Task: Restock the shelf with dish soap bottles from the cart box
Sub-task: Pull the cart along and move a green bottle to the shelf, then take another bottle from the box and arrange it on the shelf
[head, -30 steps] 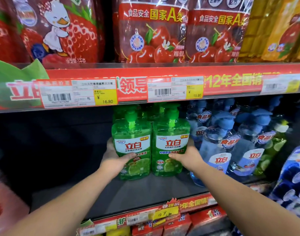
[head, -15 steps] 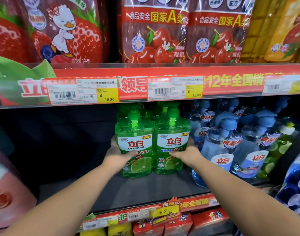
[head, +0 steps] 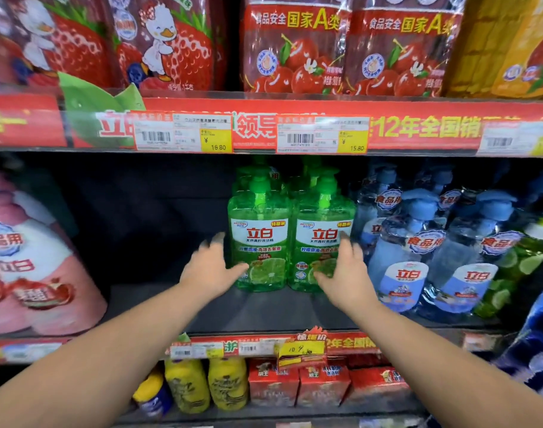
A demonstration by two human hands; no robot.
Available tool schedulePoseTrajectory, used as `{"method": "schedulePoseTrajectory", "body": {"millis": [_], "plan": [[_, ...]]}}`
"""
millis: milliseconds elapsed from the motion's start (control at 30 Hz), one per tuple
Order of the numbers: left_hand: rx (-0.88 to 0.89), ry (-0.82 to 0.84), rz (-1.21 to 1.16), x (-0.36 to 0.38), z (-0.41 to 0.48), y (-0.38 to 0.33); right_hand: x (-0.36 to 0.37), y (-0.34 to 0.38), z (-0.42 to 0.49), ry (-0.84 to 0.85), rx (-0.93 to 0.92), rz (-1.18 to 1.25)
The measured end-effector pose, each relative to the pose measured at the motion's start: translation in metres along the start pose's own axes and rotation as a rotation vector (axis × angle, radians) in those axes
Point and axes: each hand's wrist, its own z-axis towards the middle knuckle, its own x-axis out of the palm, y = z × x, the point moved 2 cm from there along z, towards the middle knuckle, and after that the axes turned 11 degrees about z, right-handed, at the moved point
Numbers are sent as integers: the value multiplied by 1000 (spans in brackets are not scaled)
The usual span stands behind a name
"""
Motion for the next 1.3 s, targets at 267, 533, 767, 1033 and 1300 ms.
{"method": "schedulePoseTrajectory", "body": {"millis": [267,533,767,1033,1300], "plan": [[244,65,613,1,-50,26,41,36,-38,360,-255,-421],[72,78,551,-38,-134,133,121,117,-86,513,-407,-445],[-249,54,582,-114,-282,301,236,251,-221,696,-691,-412],[-552,90,610,-183,-465,446,337,368,-401,901,-929,-312],[-781,79,531,-206,-556,527,396,442,-492,1045,-1063,-306]]}}
